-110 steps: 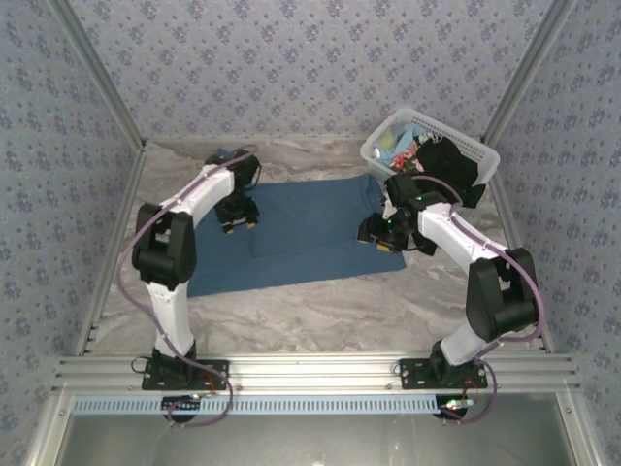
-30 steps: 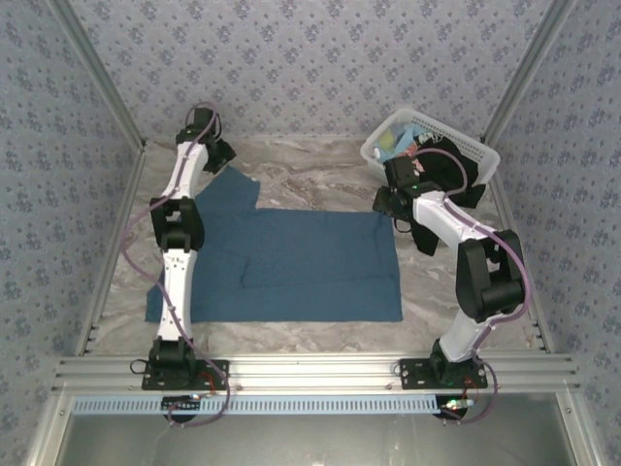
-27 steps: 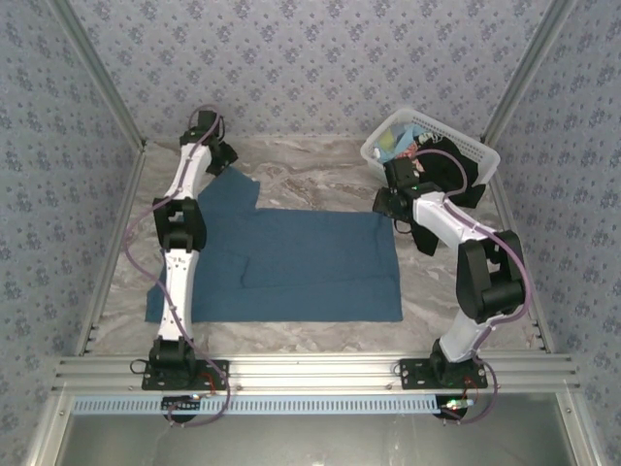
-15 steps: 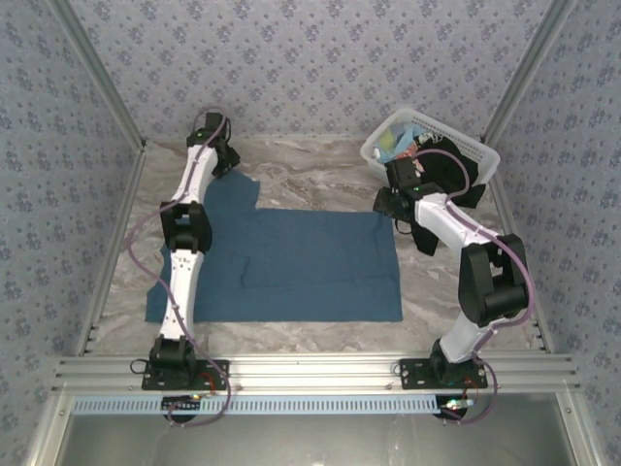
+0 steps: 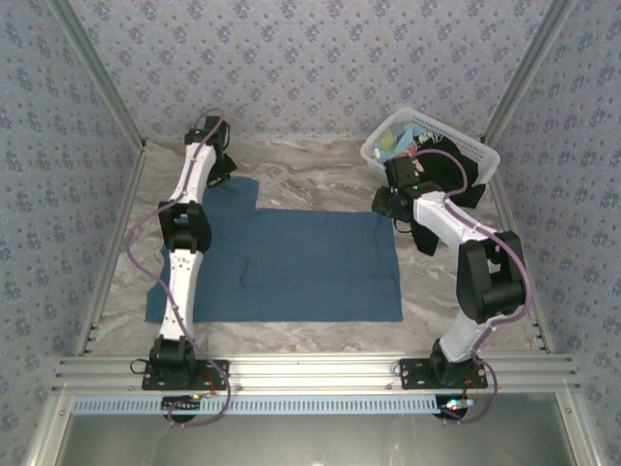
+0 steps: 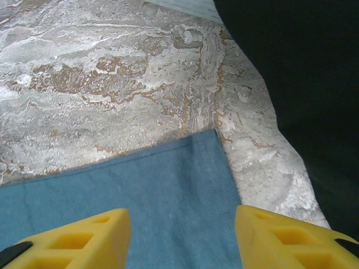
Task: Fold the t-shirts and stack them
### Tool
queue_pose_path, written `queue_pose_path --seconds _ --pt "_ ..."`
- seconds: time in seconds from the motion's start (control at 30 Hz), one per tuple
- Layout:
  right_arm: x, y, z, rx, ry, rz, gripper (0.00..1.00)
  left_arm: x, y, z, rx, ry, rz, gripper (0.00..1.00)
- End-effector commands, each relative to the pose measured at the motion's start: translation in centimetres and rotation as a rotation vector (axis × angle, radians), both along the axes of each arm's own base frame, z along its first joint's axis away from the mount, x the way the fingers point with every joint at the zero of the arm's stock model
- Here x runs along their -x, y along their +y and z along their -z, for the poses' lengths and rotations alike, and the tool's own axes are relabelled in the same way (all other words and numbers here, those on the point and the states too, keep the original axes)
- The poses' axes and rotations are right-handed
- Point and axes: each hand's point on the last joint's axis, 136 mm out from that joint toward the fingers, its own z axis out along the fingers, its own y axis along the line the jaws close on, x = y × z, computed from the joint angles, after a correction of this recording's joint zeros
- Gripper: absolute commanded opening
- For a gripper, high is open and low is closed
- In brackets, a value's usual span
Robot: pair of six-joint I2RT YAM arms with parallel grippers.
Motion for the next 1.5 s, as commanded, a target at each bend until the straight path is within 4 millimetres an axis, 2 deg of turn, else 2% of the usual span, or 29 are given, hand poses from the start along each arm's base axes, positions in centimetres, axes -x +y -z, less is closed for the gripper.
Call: queue_pose_path --seconds 0.0,0.2,0.3,0.4,0.57,0.8,0.97,1.2,1.33,1.47 --pt "-0.6 -0.2 1.9 0.016 0.067 0.020 0.51 2.2 0.2 0.5 -0.002 0.091 0.017 0.00" --pt "-1.6 -2.0 4.9 0.104 0.129 0.093 0.50 0.5 -0.6 -6.1 0.007 -0.072 0.013 0.00" --pt "-2.2 -2.4 5.7 0.110 0.125 0.099 0.50 0.7 -0.8 -8.5 0.017 -0.106 0.021 0.00" --pt "-2.7 -2.9 6.5 0.110 0.124 0.104 0.50 1.1 -1.0 -9.8 0.028 -0.115 0.040 0.00" --pt "-3.6 -2.6 7.7 0.084 0.124 0.090 0.45 1.6 -1.2 -10.8 0.056 -0.113 0.066 0.00" --pt "-4.2 -2.1 9.1 0.056 0.121 0.084 0.38 2.1 -1.5 -11.2 0.077 -0.101 0.084 0.00" --pt "-4.8 -2.1 9.0 0.048 0.108 0.082 0.24 2.5 -1.6 -11.6 0.076 -0.096 0.095 0.00" --pt "-5.0 -2.1 7.3 0.066 0.056 0.065 0.01 3.3 -1.2 -12.2 0.040 -0.080 0.107 0.00" --pt "-4.8 -1.8 5.6 0.077 0.022 0.024 0.00 4.6 -0.9 -12.3 0.026 -0.039 0.118 0.00" --pt "-3.7 -1.4 4.4 0.111 0.013 -0.031 0.00 7.4 -0.6 -12.6 0.026 0.032 0.120 0.00"
